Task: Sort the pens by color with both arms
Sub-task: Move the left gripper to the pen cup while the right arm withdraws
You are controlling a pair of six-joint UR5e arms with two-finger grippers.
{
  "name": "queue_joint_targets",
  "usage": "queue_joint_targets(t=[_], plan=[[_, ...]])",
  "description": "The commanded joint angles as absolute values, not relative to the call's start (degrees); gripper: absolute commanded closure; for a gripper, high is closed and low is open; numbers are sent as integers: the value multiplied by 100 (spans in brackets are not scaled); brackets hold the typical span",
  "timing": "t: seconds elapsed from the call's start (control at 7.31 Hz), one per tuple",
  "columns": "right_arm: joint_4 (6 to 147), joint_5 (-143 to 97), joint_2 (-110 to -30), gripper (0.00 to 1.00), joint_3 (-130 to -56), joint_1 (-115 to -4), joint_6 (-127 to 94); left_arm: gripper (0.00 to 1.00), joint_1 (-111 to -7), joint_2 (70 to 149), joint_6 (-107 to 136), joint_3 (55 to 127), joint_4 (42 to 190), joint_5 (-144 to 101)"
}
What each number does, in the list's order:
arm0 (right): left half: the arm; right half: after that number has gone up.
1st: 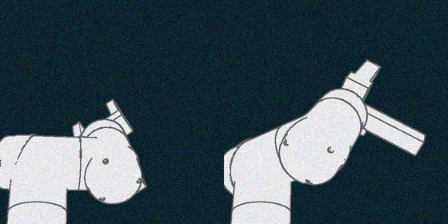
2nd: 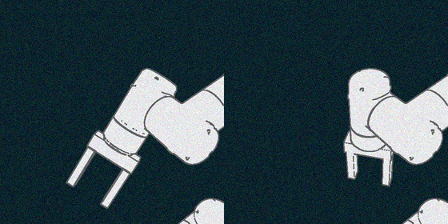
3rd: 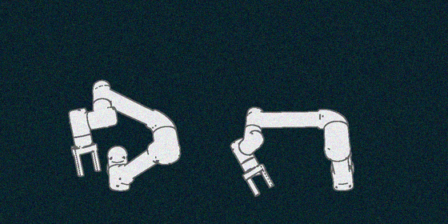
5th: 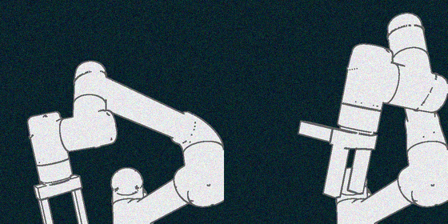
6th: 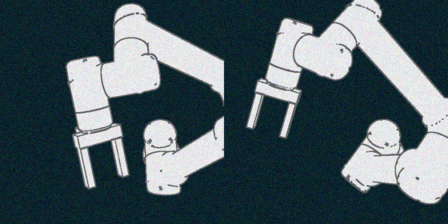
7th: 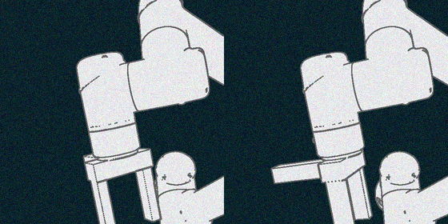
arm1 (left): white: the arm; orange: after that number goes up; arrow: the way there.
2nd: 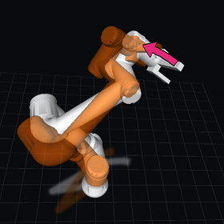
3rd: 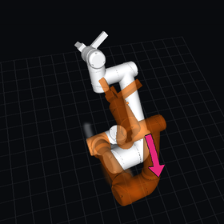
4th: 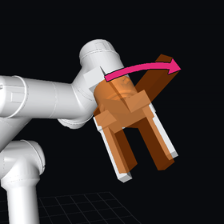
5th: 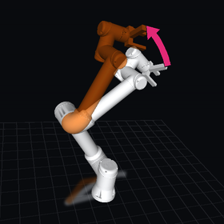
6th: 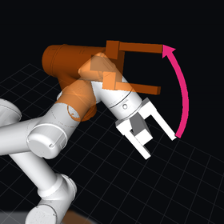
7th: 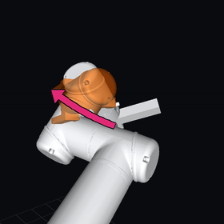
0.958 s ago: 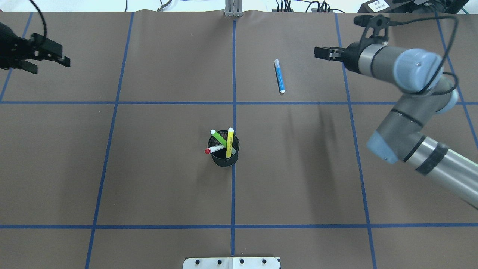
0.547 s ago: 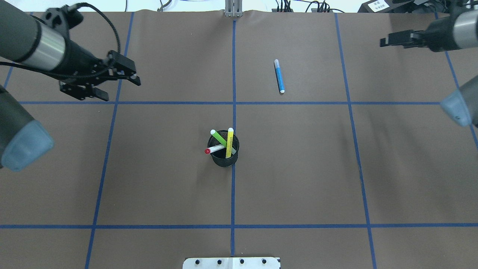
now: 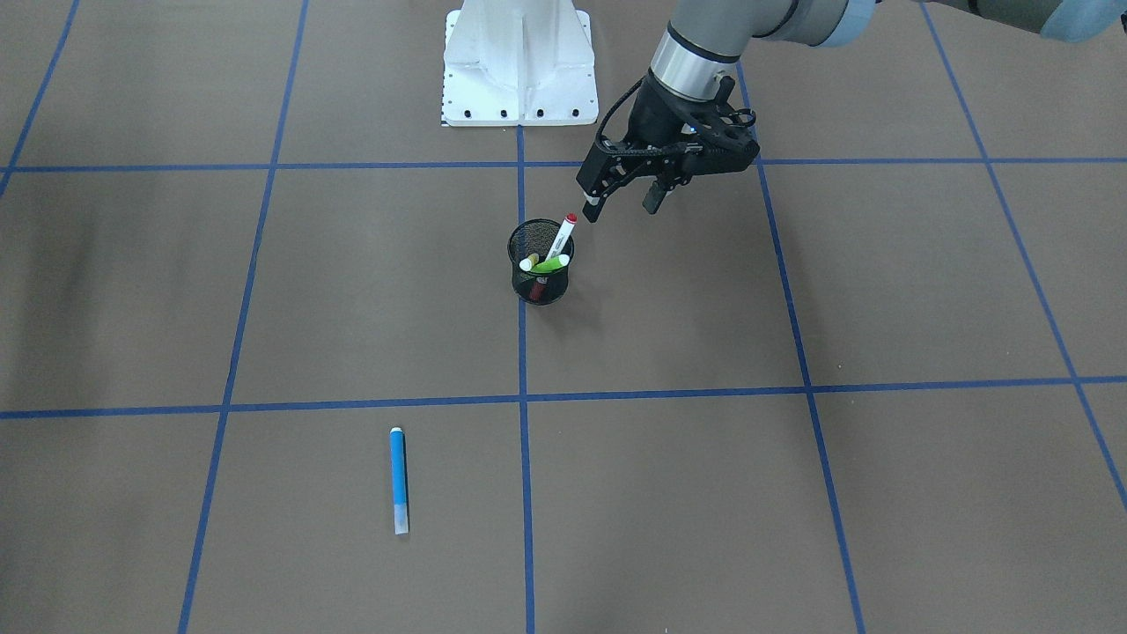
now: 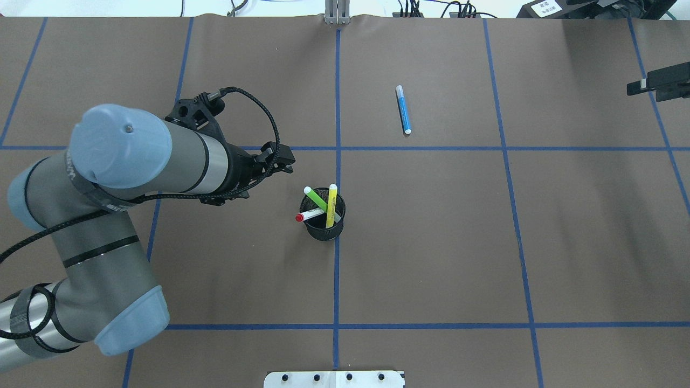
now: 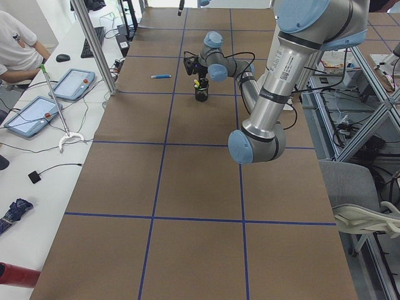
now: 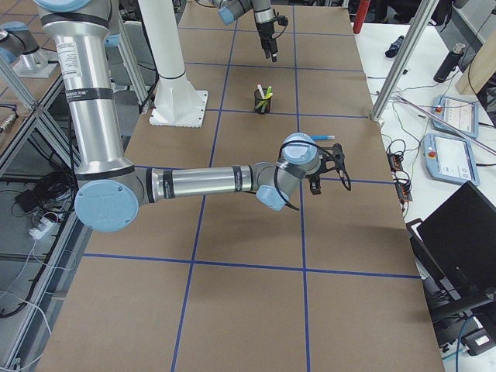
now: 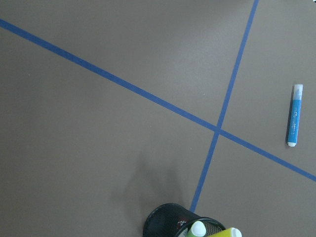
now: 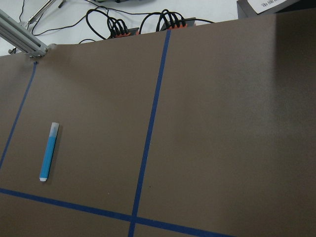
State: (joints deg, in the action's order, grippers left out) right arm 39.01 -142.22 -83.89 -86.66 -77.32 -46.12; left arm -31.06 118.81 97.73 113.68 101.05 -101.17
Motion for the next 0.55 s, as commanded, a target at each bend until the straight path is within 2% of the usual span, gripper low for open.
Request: queue_joint_targets(t=[0.0, 0.14, 0.41], plan=[[4723, -14256, -8437, 0, -8675, -7839, -3410, 1, -2700, 11892, 9914, 11338, 10099, -9610], [5303, -14247, -8420, 0, -8675, -7936, -2679, 1, -2472, 11900, 9931, 11260, 10116, -9406], [5484, -14212, -8402, 0, -8684, -7945, -2426, 2, -2400, 12031, 10370, 10892, 10405, -9396]])
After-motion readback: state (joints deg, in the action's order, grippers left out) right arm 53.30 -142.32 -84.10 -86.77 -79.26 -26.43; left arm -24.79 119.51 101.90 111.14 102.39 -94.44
